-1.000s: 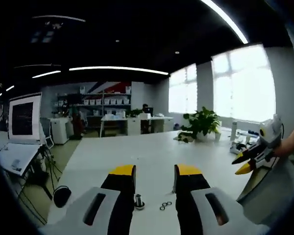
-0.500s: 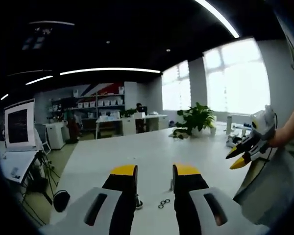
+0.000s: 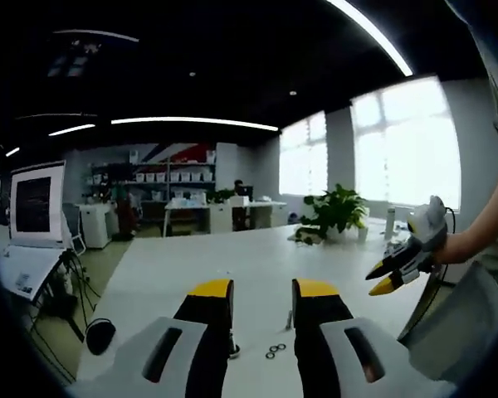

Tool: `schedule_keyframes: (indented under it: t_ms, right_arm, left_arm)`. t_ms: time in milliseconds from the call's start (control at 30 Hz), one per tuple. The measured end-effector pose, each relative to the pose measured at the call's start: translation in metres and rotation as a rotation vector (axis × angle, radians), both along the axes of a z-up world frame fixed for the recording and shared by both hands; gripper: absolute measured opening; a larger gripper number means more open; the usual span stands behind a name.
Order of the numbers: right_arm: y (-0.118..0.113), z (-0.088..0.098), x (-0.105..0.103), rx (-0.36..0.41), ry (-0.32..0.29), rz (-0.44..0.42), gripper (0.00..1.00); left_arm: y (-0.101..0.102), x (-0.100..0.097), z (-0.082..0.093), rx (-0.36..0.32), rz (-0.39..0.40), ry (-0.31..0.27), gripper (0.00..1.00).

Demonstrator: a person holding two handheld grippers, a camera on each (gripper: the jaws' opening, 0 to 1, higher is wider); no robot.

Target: Place the washer onto the threaded stud by aligning its center hole with the stud, sliding it down to the base, and recovering from edge contact or off-axis alignment until the washer reaches the visible bottom stop.

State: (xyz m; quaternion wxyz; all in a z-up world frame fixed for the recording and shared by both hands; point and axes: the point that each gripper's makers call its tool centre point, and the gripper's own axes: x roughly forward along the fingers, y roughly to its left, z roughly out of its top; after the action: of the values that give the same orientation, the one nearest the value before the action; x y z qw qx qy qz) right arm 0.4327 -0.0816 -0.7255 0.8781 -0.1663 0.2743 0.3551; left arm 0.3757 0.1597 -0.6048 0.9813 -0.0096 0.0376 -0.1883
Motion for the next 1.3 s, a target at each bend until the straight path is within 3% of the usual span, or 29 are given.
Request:
schedule_keyframes:
  t_ms: [467, 1000, 1300]
  right_arm:
    - [0.046, -0.033, 0.035, -0.013, 0.063, 0.031, 0.33]
    - [0.069, -0.073, 0.037, -0.051, 0.161, 0.066, 0.31]
    - [0.075, -0.097, 0.038, -0.111, 0.213, 0.107, 0.29]
  left_arm:
    - [0.0, 0.0, -0.004, 0.016, 0.0, 0.014, 0.26]
    - [0.0, 0.002, -0.012, 0.03, -0.001, 0.047, 0.26]
    - [0.0, 0.002, -0.015, 0.029, 0.004, 0.063, 0.26]
